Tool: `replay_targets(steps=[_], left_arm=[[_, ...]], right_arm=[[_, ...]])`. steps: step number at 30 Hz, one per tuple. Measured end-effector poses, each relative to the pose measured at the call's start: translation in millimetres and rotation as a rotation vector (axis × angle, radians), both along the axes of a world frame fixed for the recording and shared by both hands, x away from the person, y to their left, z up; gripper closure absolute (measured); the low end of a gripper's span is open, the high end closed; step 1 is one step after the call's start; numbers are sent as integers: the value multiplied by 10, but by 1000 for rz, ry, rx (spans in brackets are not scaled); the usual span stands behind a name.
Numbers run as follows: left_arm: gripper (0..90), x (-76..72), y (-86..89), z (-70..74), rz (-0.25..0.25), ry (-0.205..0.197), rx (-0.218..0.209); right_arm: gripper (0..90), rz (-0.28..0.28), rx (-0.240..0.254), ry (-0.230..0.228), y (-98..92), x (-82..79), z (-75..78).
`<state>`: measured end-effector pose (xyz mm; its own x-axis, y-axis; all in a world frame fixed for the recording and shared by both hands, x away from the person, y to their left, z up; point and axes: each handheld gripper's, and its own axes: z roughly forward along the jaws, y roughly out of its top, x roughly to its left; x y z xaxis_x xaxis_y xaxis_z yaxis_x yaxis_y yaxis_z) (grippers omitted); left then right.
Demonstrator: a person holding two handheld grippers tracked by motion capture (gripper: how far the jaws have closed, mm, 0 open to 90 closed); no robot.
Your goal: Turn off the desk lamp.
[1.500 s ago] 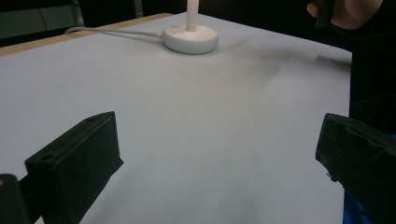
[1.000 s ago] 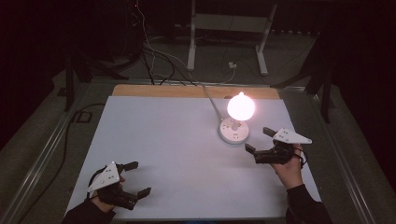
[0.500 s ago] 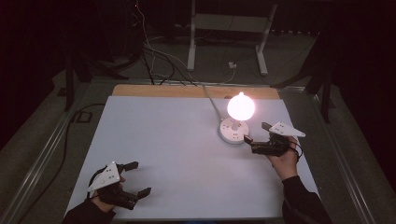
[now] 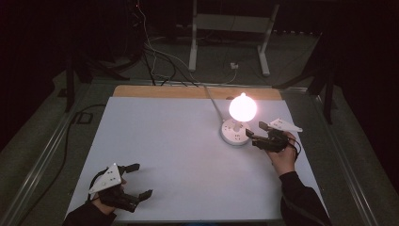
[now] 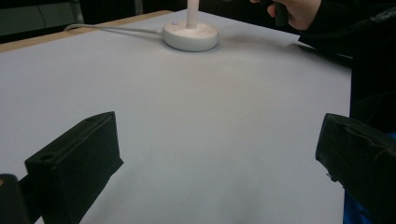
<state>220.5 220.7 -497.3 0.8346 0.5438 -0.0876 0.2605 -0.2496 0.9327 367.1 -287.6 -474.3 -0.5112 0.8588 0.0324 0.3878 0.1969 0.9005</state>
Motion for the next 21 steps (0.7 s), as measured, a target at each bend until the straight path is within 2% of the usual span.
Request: replay_targets(steps=[6,8,9,11,13,14,16,17,21], left_arm=[[5,1,2,0,2,1,0],[5,0,1,3,3,-1,-5],[5,-2,0,2,3,-2,-2],[5,-2,-1,-1,2,0,7],[5,-1,1,3,2,-2,-2],[5,0,1,3,3,-1,-2],[5,-1,0,-2,2,0,4],[5,-1,1,-1,2,2,5],[5,-2,-1,-1,2,1,5]], right_arm=[[442,-15,-14,7,21,48,-22],[518,-28,-18,14,31,76,-36],[518,-28,-18,14,31,76,-36],[556,-38,-20,26,35,103,-50],[615,-48,-22,44,35,126,-61],[685,-60,-31,52,34,147,-79],[699,-61,-31,59,33,156,-86],[739,-68,-42,62,34,179,-108],[808,-79,-42,92,36,222,-158]])
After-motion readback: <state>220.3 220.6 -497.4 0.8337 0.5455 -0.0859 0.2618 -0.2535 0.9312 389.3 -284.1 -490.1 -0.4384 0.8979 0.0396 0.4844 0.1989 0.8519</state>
